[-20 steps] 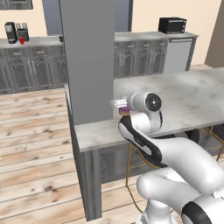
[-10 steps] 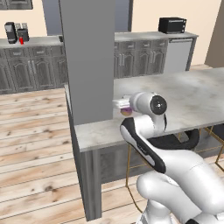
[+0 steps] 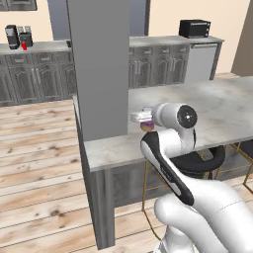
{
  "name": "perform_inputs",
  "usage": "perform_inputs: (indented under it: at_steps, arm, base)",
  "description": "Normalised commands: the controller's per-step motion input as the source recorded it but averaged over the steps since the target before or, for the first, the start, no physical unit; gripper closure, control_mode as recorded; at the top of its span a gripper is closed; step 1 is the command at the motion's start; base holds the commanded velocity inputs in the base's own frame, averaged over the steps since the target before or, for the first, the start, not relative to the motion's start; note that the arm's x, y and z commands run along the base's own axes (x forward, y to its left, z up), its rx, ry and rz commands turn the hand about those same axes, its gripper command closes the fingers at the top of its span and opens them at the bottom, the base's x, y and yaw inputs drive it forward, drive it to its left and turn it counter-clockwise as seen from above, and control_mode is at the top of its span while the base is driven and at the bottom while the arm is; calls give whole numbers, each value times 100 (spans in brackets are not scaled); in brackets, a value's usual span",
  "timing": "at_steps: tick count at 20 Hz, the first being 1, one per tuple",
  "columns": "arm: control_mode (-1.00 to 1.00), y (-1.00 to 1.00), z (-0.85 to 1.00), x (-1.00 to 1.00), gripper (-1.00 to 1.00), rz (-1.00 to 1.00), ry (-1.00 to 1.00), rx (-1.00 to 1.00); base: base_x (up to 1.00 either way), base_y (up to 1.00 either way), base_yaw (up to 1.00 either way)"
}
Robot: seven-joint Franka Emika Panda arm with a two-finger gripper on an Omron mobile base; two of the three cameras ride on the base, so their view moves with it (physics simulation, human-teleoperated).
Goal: Four empty soda cans are scattered around the kitchen. Gather all the cans and cluster them next to the stove for recycling.
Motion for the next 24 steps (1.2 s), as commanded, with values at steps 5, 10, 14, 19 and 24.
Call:
perform_inputs:
  at_steps: [5,10,14,19,24]
  arm:
    - [-100,-2,10,-27,100,0,1,0]
    - [-100,0,5,-22,100,0,0,0]
    - [-100,-1,0,-23,100,0,0,0]
    - [-100,-3,0,-19,100,0,0,0]
    - [100,0,0,-5,100,0,0,0]
  base:
    - [0,0,0]
    - [0,0,0]
    - [0,0,0]
    - [0,0,0]
    - [-10,0,0]
